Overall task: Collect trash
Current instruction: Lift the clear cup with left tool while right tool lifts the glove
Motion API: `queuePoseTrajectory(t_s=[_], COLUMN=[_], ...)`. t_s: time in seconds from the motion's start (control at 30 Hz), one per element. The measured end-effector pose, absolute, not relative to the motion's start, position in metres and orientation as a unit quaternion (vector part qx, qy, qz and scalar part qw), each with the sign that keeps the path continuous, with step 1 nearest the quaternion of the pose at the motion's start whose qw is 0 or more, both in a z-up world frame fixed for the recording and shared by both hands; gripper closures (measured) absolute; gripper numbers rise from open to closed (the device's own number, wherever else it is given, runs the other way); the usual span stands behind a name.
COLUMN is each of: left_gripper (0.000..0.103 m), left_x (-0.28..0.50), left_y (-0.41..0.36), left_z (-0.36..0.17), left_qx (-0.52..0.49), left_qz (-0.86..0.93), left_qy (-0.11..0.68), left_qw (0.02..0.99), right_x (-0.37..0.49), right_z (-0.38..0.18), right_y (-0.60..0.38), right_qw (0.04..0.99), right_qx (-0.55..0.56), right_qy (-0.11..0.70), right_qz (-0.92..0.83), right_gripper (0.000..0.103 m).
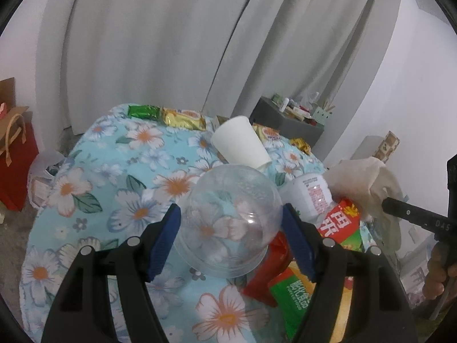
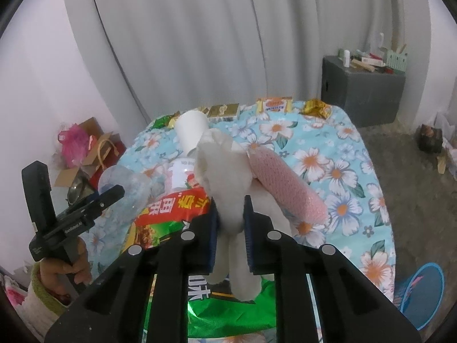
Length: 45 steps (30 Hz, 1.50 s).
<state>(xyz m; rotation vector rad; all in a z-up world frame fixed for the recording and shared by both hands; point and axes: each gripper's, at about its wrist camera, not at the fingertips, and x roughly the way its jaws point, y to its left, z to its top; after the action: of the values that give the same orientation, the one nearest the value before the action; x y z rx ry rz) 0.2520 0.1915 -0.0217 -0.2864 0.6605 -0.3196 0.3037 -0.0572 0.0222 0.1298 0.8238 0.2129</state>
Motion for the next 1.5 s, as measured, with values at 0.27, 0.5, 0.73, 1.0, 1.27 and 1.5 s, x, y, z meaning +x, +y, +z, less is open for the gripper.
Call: queuePoseTrajectory(t_s=[0.27, 0.5, 0.73, 1.0, 1.27, 1.5], left_gripper=[0.033, 0.033, 0.033, 0.033, 0.033, 0.033], left_x=[0.238, 0.223, 0.204, 0.181, 0.153, 0.136], left_y=[0.201, 0.203, 0.198, 0.185, 0.156, 0.111], left_z=[-0.001, 0.019, 0.034, 0.052, 0.068, 0.077], left_qx=[-0.148, -0.152, -0.146, -0.139, -0.120, -0.106], left_qz=[-0.148, -0.151, -0.163, -0.182, -0.214, -0.261], left_qy=[0.291, 0.265, 0.250, 0.239, 0.232, 0.241], left_qw=[0.934, 0.940, 0.943, 0.944, 0.941, 0.929], right_x=[0.293, 0.283, 0.269, 0.250, 0.225, 0.201], right_z=[0.042, 0.060, 0.077, 0.095, 0.104, 0.102], right_y=[-0.057, -0.057, -0.060, -0.070, -0.090, -0.125], right_qw=[0.920, 0.929, 0.939, 0.943, 0.946, 0.947], right_qx=[0.063, 0.061, 0.064, 0.084, 0.101, 0.125], right_qy=[0.370, 0.342, 0.312, 0.288, 0.271, 0.269], right_qz=[0.114, 0.125, 0.133, 0.146, 0.143, 0.122], right_gripper=[0.091, 0.092, 0.092, 0.092, 0.092, 0.092])
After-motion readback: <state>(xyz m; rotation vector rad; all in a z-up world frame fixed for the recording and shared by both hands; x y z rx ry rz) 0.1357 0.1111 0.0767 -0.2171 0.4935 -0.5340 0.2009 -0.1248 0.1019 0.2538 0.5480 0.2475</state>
